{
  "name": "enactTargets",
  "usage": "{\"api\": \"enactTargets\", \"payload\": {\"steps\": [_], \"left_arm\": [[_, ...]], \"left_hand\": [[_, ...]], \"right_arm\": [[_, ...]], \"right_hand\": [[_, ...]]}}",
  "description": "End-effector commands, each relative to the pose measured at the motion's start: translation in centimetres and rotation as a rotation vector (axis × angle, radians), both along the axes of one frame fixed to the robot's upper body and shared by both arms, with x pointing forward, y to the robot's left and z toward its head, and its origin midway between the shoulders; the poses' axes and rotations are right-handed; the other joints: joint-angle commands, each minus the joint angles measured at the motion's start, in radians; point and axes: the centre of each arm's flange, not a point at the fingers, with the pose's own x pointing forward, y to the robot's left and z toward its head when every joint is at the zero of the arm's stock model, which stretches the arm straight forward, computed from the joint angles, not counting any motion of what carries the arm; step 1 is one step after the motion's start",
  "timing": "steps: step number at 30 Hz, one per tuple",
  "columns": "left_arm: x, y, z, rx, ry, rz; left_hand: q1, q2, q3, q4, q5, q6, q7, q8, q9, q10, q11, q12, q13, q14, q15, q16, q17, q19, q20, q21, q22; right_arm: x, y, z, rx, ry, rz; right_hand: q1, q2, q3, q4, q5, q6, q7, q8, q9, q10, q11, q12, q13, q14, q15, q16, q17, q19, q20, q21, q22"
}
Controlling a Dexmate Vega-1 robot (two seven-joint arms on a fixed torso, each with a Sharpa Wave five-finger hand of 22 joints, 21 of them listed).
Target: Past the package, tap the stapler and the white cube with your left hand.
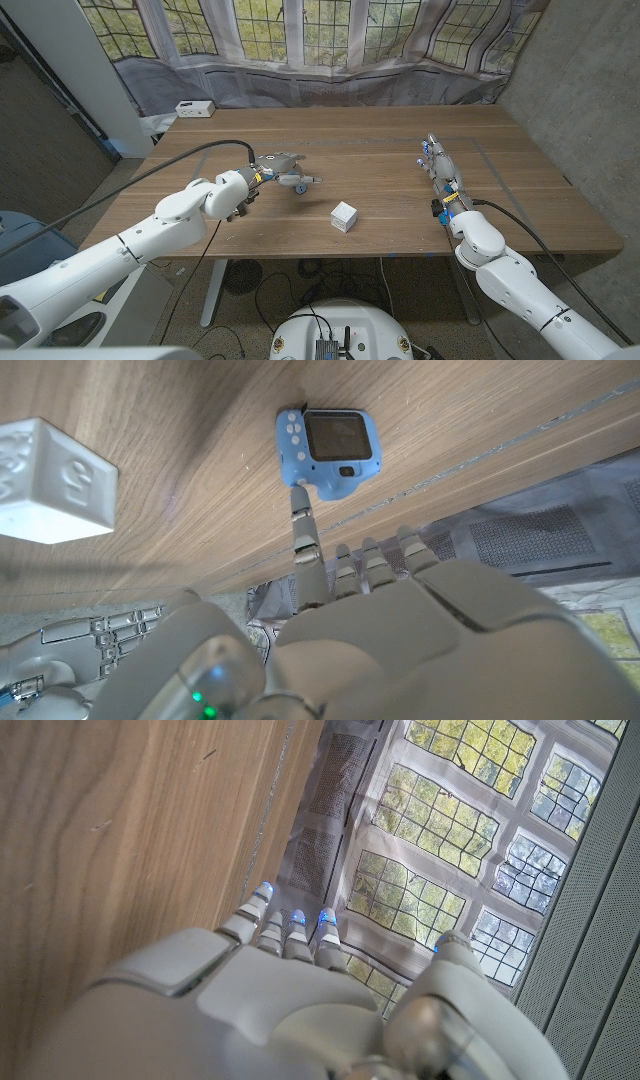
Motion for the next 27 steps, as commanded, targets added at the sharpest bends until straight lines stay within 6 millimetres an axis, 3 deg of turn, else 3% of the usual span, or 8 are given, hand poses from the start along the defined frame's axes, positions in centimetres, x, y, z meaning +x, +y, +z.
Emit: {"api": "enactTargets", "payload": {"steps": [1,9,18,27], "left_arm": [[-0.32,0.25,0.13,-0.042,-0.024,-0.023],[-0.36,0.39,0.06,-0.053,-0.028,-0.018],[-0.39,0.54,0.04,-0.060,-0.030,-0.008],[-0.50,0.55,0.00,-0.050,-0.045,0.004]], "left_hand": [[0.008,0.017,0.000,-0.001,0.006,0.023,0.005,0.005,0.002,0.021,0.000,0.013,0.003,0.020,-0.001,0.007,0.001,0.006,-0.001,0.011,0.005],[0.015,0.022,0.003,-0.003,0.006,0.033,0.009,0.006,0.002,0.030,0.000,0.015,0.003,0.030,0.000,0.008,0.001,0.013,-0.001,0.013,0.005],[0.028,0.032,0.007,-0.006,0.005,0.100,0.026,0.026,0.005,0.034,0.002,0.015,0.003,0.042,0.000,0.006,0.001,0.022,0.000,0.014,0.005],[0.032,0.035,0.008,-0.007,0.005,0.101,0.027,0.023,0.006,0.035,0.002,0.014,0.003,0.049,0.003,0.007,0.001,0.023,0.001,0.014,0.005]], "right_arm": [[0.07,0.03,-0.20,0.006,0.005,0.000],[0.14,0.08,-0.18,-0.004,0.004,0.001],[0.19,0.08,-0.18,-0.001,0.008,0.004],[0.23,0.13,-0.25,0.003,0.010,0.003]], "right_hand": [[-0.007,0.003,0.005,-0.006,0.007,0.008,0.001,0.002,0.002,0.006,0.007,-0.006,0.003,0.003,0.003,-0.002,0.005,-0.001,0.008,-0.003,0.005],[-0.008,0.004,0.005,-0.007,0.007,0.008,0.000,0.001,0.002,0.007,0.006,-0.006,0.003,0.003,0.003,-0.002,0.006,-0.002,0.007,-0.002,0.005],[-0.009,0.003,0.005,-0.007,0.007,0.009,0.000,0.001,0.002,0.007,0.005,-0.007,0.003,0.003,0.004,-0.002,0.006,-0.002,0.008,-0.002,0.005],[-0.010,0.004,0.004,-0.007,0.007,0.009,-0.002,0.001,0.002,0.007,0.005,-0.007,0.003,0.004,0.003,-0.002,0.006,-0.002,0.008,-0.002,0.005]]}}
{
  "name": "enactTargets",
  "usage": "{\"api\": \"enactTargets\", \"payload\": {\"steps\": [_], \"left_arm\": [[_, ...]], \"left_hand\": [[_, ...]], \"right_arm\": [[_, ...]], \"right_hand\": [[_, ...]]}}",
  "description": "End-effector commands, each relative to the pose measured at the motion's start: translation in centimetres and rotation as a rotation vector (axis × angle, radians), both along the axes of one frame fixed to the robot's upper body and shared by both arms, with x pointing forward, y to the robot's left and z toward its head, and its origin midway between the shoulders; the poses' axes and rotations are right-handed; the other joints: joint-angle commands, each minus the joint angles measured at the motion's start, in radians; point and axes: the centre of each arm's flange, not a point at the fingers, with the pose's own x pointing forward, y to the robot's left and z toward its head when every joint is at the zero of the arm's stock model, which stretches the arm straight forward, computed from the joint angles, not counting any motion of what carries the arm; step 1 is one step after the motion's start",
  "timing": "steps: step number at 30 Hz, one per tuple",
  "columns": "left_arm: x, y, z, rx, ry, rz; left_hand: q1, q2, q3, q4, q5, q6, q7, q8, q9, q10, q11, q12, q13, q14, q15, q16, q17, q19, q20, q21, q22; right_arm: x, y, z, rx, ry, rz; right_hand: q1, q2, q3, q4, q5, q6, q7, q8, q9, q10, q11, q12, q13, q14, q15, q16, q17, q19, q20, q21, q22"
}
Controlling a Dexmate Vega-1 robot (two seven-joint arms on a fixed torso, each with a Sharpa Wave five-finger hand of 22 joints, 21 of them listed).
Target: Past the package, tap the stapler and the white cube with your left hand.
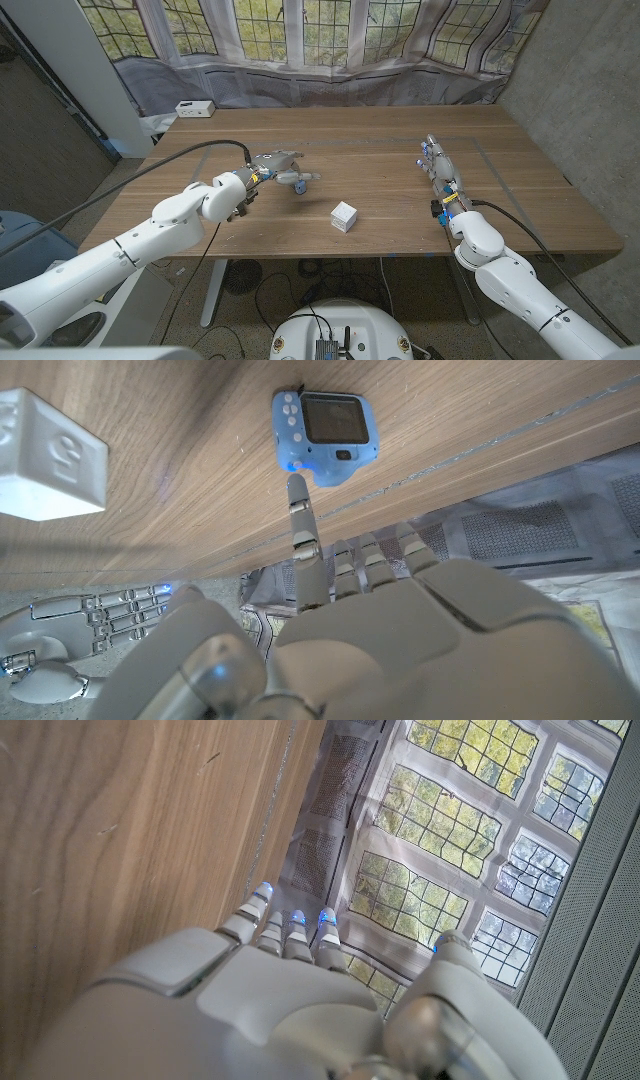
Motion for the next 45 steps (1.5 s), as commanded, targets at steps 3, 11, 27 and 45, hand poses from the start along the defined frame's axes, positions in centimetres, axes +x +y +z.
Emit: {"api": "enactTargets", "payload": {"steps": [3,11,27,45], "left_arm": [[-0.1,0.1,-0.1,0.005,-0.012,0.015],[-0.1,0.0,-0.2,0.010,-0.008,0.016],[0.0,0.1,-0.7,0.006,0.008,0.020],[0.1,0.0,-1.1,0.005,0.023,0.016]], "left_hand": [[0.008,0.010,0.002,-0.001,0.005,0.007,-0.007,0.001,0.004,0.012,0.001,0.006,0.003,0.014,0.000,0.002,0.001,0.006,0.000,0.006,0.005],[0.013,0.013,0.003,-0.002,0.004,0.019,0.003,0.002,0.004,0.020,-0.002,0.008,0.003,0.030,-0.001,0.006,0.001,0.009,0.000,0.006,0.005],[0.020,0.017,0.005,-0.004,0.003,0.014,-0.002,-0.005,0.004,0.022,-0.005,0.007,0.003,0.043,0.002,0.007,0.001,0.012,0.000,0.006,0.006],[0.026,0.019,0.006,-0.006,0.001,0.000,-0.008,-0.014,0.004,0.020,-0.004,0.005,0.004,0.045,0.006,0.004,0.001,0.013,0.001,0.006,0.006]], "right_arm": [[0.1,0.1,-0.1,0.002,0.002,0.000],[0.0,0.1,-0.1,0.000,0.000,0.000],[-0.2,0.0,-0.1,-0.006,0.005,0.001],[-0.4,0.0,-0.1,-0.008,0.004,-0.001]], "right_hand": [[-0.007,0.000,0.000,-0.003,0.007,0.009,0.000,0.001,0.002,0.006,0.007,-0.002,0.003,0.002,0.004,-0.002,0.006,0.003,0.002,-0.002,0.005],[-0.007,0.000,0.000,-0.004,0.007,0.009,-0.001,0.001,0.002,0.007,0.007,-0.002,0.004,0.003,0.003,-0.002,0.006,0.003,0.002,-0.002,0.005],[-0.008,0.000,0.000,-0.005,0.007,0.010,-0.001,0.001,0.002,0.007,0.007,-0.003,0.004,0.003,0.005,-0.003,0.006,0.003,0.003,-0.001,0.005],[-0.009,0.001,0.000,-0.006,0.007,0.011,-0.003,0.001,0.002,0.007,0.006,-0.003,0.004,0.004,0.004,-0.003,0.006,0.003,0.003,-0.001,0.005]]}}
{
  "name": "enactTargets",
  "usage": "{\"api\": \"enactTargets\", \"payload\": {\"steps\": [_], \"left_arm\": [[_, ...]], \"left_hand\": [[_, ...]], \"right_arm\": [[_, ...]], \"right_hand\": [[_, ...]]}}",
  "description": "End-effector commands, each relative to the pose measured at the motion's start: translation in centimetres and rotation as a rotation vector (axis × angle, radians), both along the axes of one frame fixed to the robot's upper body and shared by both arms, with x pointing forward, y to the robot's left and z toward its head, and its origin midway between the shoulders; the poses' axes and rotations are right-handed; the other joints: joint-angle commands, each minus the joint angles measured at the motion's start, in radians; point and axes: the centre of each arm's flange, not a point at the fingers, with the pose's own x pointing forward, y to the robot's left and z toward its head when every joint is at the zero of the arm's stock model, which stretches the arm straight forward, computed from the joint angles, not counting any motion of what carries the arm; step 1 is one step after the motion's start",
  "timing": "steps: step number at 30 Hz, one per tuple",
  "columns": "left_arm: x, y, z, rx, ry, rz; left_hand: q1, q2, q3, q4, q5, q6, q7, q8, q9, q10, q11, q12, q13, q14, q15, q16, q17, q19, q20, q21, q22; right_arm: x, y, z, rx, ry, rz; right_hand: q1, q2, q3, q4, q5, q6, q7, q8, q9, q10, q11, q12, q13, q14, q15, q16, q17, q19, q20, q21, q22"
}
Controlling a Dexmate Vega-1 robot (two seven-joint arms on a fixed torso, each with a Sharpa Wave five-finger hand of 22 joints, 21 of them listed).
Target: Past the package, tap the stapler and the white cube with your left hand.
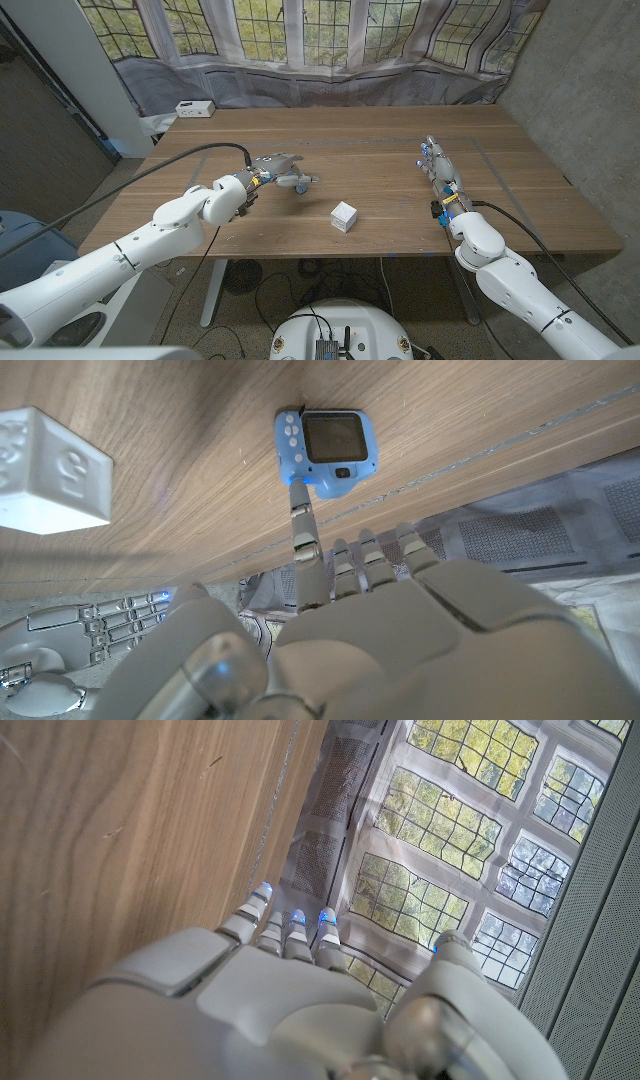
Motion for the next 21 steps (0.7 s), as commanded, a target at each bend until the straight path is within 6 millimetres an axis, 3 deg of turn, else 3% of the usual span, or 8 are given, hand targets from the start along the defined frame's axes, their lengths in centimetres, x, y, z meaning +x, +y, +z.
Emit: {"api": "enactTargets", "payload": {"steps": [1,21], "left_arm": [[0.13,0.02,-0.29,-0.003,0.014,0.000],[0.23,0.18,-0.47,-0.009,0.017,0.008]], "left_hand": [[0.007,0.000,0.002,-0.002,0.001,0.001,0.003,-0.001,0.005,0.004,0.001,0.005,0.002,0.005,0.002,0.004,0.001,0.006,0.003,0.006,0.006],[0.013,0.003,0.003,-0.004,-0.001,0.012,0.005,0.000,0.005,0.007,0.002,0.005,0.002,0.003,0.003,-0.001,0.002,0.006,0.003,0.005,0.006]], "right_arm": [[-0.11,-0.06,0.00,0.000,0.000,-0.003],[-0.09,-0.07,-0.08,0.001,0.000,-0.005]], "right_hand": [[-0.009,0.001,0.000,-0.006,0.003,0.010,-0.002,0.001,0.003,0.002,0.000,-0.003,0.004,0.004,0.004,-0.003,0.006,0.002,0.003,-0.001,0.005],[-0.009,0.001,0.000,-0.007,0.003,0.014,-0.003,0.002,0.003,0.003,0.000,-0.003,0.004,0.004,0.004,-0.003,0.006,0.002,0.004,-0.001,0.005]]}}
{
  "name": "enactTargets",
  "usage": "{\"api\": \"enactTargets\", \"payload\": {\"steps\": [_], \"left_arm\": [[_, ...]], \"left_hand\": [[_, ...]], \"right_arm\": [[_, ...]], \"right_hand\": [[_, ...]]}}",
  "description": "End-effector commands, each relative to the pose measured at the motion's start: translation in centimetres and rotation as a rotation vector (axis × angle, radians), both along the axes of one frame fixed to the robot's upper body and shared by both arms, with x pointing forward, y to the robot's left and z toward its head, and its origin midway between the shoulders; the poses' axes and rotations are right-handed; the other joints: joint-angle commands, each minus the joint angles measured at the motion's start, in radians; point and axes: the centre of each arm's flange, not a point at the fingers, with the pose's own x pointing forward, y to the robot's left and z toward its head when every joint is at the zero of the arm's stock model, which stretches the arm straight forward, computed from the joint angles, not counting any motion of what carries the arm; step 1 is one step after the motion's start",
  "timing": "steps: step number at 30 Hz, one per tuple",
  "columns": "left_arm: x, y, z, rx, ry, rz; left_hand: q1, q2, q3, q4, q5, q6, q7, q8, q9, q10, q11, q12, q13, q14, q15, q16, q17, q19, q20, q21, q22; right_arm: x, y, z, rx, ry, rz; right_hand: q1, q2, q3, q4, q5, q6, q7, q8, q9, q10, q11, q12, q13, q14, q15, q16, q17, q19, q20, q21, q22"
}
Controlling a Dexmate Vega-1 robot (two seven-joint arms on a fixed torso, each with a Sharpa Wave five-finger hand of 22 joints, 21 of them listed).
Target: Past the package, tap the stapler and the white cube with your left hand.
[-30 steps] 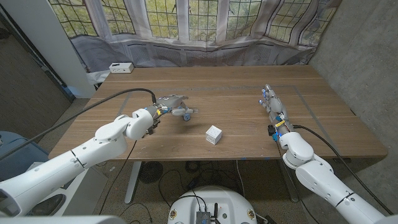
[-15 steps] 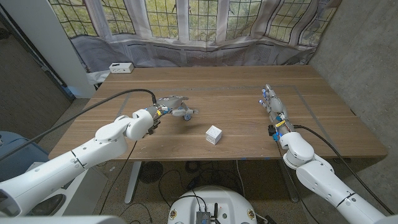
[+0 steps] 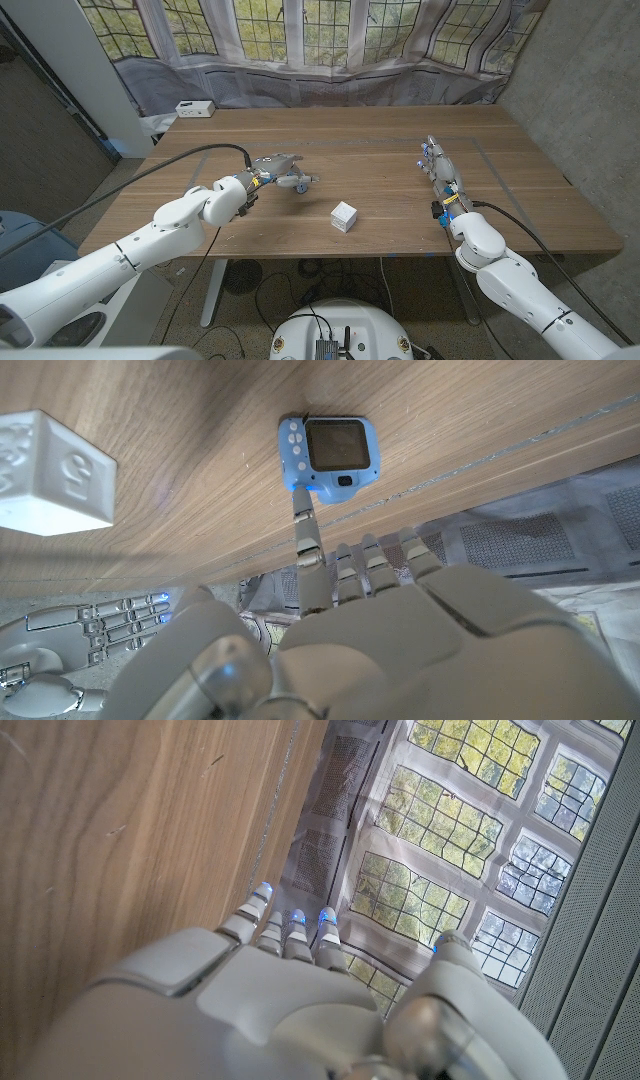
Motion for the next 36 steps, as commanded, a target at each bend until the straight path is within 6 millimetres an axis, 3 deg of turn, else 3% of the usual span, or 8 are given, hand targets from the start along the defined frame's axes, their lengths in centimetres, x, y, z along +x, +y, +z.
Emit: {"api": "enactTargets", "payload": {"steps": [1,36], "left_arm": [[0.08,0.17,-0.15,-0.006,0.002,0.008],[-0.25,0.56,0.62,-0.031,-0.034,0.004]], "left_hand": [[0.013,0.003,0.001,-0.001,-0.001,0.008,0.001,0.003,0.004,0.007,0.002,0.005,0.001,0.004,0.004,-0.001,0.002,0.005,0.002,0.005,0.006],[0.020,0.005,0.001,-0.003,-0.005,-0.003,-0.003,-0.005,0.005,0.011,0.003,0.004,0.001,-0.001,0.003,-0.005,0.002,0.007,0.002,0.004,0.006]], "right_arm": [[0.00,0.00,-0.02,-0.001,-0.001,-0.002],[0.00,-0.09,0.09,0.005,-0.005,-0.008]], "right_hand": [[-0.005,-0.003,0.000,-0.007,0.003,0.008,0.002,0.002,0.003,0.003,0.001,-0.003,0.004,0.004,0.004,-0.003,0.006,0.002,0.004,-0.001,0.005],[-0.006,-0.002,0.000,-0.010,0.003,0.011,0.001,0.002,0.003,0.005,0.001,-0.003,0.004,0.005,0.006,-0.003,0.006,0.002,0.004,0.000,0.005]]}}
